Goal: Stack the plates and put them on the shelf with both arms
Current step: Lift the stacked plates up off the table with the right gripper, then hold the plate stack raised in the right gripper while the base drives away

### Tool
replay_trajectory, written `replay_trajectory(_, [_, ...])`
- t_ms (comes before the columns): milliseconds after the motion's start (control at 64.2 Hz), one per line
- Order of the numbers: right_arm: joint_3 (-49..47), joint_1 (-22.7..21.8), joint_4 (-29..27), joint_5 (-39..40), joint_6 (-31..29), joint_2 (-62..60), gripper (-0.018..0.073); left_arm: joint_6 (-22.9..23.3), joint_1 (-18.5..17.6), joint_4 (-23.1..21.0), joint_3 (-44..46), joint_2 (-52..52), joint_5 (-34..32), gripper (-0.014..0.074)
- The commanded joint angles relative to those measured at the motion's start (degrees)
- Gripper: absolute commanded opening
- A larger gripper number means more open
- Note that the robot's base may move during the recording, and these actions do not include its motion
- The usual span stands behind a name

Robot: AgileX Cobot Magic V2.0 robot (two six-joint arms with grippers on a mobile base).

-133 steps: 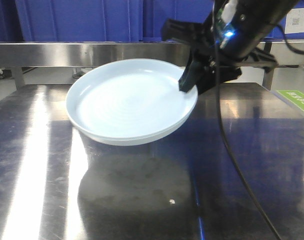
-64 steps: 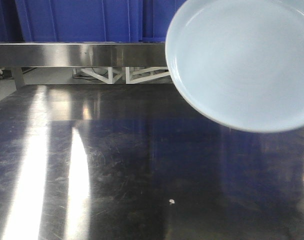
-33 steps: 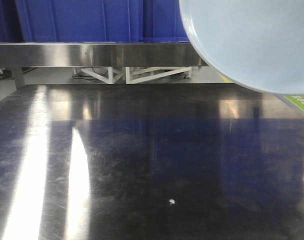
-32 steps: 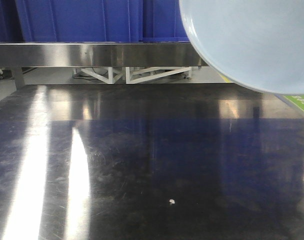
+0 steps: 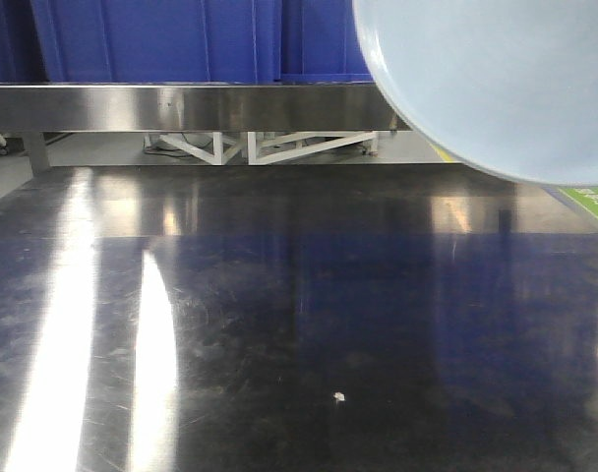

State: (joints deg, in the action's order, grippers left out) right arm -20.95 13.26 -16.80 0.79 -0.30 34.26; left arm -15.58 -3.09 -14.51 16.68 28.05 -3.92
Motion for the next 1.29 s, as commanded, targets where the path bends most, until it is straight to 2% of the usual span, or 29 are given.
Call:
replay_trajectory(0, [-1.67,-0.39,0.11,6.13,-0.25,-0.25,0.0022,0.52,0.12,-0.34,1.71,0.04,-4.74,0.0085])
replay_trajectory(1278, [-1.67,-0.39,0.11,6.08,-0.25,-0.25,0.0022,0.52,0.12,-0.34,1.71,0.04,-4.74,0.0085])
